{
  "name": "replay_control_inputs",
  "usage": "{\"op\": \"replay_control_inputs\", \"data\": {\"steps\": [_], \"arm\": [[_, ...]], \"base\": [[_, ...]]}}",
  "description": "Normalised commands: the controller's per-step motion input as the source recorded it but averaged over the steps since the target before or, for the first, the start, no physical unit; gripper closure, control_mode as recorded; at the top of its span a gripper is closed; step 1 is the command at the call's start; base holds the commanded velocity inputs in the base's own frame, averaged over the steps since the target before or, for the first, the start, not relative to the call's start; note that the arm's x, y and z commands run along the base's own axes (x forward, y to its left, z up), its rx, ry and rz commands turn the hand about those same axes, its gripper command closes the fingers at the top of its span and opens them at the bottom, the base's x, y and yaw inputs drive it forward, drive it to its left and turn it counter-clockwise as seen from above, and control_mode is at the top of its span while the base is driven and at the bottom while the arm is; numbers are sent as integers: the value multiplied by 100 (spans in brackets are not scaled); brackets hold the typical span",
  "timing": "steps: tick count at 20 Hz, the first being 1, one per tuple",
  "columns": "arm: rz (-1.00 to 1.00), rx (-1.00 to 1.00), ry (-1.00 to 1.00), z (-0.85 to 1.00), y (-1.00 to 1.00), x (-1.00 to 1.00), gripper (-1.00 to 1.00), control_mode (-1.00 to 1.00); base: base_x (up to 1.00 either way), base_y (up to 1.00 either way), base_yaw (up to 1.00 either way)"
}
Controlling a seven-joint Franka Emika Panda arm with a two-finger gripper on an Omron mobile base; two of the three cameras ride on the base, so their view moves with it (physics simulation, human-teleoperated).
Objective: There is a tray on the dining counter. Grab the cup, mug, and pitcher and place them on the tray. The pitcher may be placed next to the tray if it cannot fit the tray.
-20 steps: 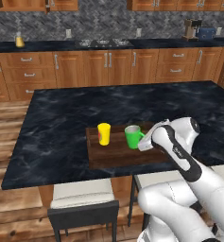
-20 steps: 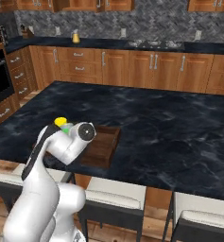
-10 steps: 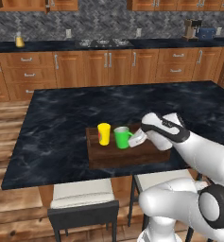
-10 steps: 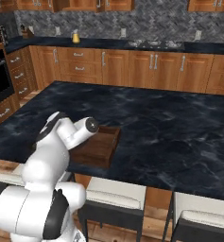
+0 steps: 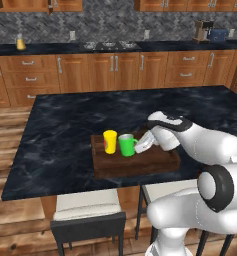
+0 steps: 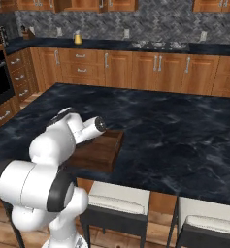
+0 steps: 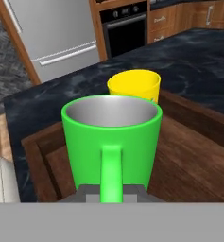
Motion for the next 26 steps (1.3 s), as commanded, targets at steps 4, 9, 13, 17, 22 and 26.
{"op": "replay_control_inputs", "data": {"steps": [4,9,13,17,22,26], "arm": [[5,0,0,-27,6,5,100,-100],[5,0,-1,-29,9,0,100,-100],[5,0,-4,-21,4,2,100,-100],[8,0,-10,-10,7,0,100,-100],[6,0,-5,-9,8,0,100,-100],[5,0,-1,-5,2,0,100,-100]], "base": [[0,0,0],[0,0,0],[0,0,0],[0,0,0],[0,0,0],[0,0,0]]}}
